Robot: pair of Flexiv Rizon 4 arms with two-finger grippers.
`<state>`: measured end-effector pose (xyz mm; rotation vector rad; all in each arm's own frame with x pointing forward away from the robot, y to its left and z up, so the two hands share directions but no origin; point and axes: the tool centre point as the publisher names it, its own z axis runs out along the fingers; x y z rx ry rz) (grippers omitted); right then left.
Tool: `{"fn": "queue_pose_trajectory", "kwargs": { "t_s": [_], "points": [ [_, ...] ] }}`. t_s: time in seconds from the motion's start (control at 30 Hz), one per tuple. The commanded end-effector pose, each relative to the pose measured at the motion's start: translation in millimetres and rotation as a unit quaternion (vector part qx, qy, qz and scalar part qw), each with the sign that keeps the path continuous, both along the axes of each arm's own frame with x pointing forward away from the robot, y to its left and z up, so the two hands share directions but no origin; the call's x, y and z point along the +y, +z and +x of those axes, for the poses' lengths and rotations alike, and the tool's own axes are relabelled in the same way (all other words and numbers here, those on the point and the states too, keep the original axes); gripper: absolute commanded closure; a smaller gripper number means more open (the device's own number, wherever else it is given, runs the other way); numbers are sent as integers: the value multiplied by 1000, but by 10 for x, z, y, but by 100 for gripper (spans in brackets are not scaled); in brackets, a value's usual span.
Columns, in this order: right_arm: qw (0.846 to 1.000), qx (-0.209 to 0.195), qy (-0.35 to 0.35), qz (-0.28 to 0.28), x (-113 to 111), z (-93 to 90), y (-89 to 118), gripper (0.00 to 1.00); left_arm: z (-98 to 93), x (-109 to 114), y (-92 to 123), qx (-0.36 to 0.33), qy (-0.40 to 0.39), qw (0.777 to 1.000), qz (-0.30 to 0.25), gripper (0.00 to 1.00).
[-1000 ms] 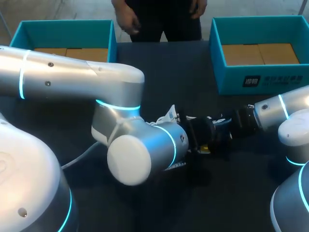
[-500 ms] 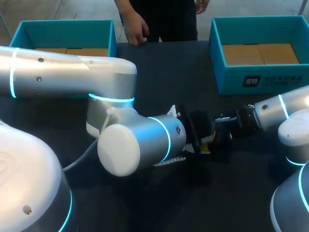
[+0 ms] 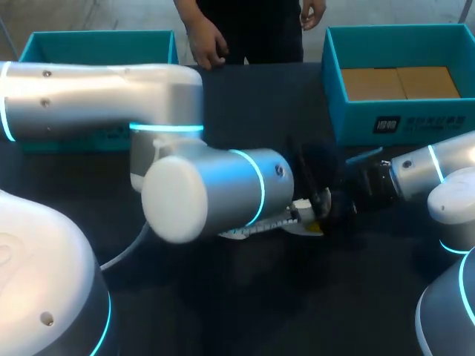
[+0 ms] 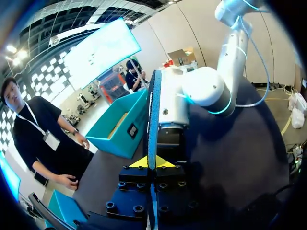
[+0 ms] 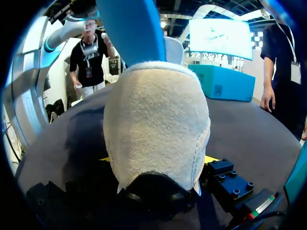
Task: Take the shoe out of the shoebox, open the shoe tongue, remove and reinsert the insole, then place the shoe into the shoebox
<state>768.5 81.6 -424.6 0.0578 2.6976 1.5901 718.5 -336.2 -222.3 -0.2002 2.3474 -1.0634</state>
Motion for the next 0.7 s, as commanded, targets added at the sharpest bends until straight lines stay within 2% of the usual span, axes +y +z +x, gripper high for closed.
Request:
{"fn": "queue_pose_trajectory", "kwargs": {
  "t_s": [0.03, 0.27, 0.43, 0.7],
  "points": [
    [1000, 0, -1, -2, 14, 2, 0, 100, 8, 2, 241, 18, -7, 1000, 13, 100],
    [1000, 0, -1, -2, 14, 2, 0, 100, 27, -48, 517, 37, -14, 998, 38, 100],
    [1000, 0, -1, -2, 14, 2, 0, 100, 83, -66, 667, 83, -19, 994, 66, 100],
    [1000, 0, -1, -2, 14, 2, 0, 100, 128, -35, 940, 143, -28, 987, 74, 100]
  ]
}}
